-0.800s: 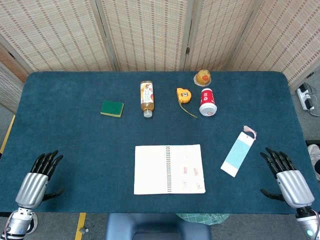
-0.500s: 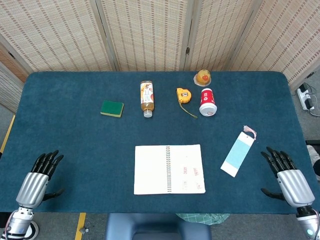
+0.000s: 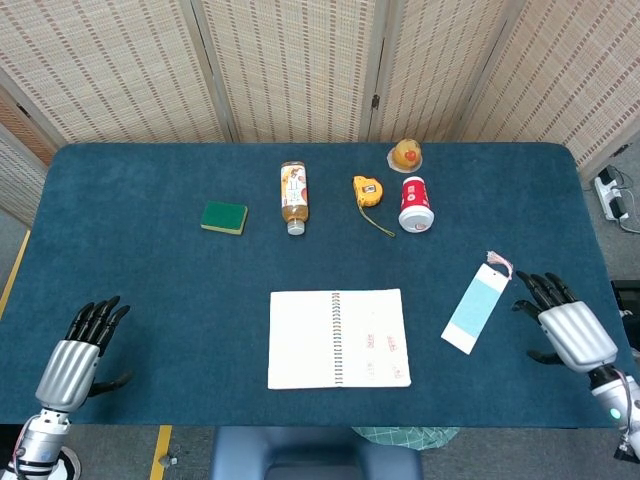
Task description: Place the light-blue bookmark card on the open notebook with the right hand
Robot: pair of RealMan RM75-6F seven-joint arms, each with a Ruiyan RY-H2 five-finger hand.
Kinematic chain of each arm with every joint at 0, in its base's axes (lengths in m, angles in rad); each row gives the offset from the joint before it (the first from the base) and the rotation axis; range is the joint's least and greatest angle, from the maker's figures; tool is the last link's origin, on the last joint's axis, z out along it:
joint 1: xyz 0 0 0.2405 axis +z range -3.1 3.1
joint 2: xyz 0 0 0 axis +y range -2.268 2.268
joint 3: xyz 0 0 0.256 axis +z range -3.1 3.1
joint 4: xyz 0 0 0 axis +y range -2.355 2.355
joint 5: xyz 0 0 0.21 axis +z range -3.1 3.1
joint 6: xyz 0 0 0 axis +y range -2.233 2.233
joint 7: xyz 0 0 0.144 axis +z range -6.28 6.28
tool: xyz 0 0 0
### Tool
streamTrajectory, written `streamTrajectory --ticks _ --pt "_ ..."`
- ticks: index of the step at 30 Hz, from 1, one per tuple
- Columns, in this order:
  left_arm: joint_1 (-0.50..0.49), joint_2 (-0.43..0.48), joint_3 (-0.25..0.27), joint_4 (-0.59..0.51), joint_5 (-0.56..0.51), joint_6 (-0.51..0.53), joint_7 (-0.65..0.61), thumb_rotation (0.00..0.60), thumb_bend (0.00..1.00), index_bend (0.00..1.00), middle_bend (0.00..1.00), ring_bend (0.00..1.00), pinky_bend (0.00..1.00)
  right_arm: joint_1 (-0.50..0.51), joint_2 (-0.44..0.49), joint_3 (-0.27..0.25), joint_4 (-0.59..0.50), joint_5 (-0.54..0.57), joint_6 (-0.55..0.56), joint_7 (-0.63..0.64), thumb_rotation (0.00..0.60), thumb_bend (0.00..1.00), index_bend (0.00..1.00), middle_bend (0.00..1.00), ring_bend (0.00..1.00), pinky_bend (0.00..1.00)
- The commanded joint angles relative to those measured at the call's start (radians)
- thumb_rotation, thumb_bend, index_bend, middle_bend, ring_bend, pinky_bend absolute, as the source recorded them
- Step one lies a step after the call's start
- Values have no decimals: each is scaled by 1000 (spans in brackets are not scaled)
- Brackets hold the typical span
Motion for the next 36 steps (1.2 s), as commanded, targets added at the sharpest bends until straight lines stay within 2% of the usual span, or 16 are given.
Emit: streamTrajectory --ticks 1,7,15,22,36 --pt "0 -1 1 1 -2 -3 5 600 138 97 30 0 0 64 -40 10 89 27 -95 -25 600 107 357 0 0 0" --pt "-2 -6 -1 4 -13 -12 12 600 138 97 30 0 0 119 -139 5 209 31 -166 -38 600 106 355 0 0 0" --pt "-2 -6 -4 10 -26 -19 10 600 136 97 31 0 0 177 -217 -8 285 34 -244 -64 600 108 297 0 0 0" --pt "-3 -8 -5 13 -32 -24 12 600 138 98 30 0 0 221 -250 -20 304 33 -295 -99 600 108 249 0 0 0" --pt "-6 -13 -11 20 -48 -33 14 600 137 99 30 0 0 277 -290 -45 325 46 -365 -126 600 138 249 0 0 0"
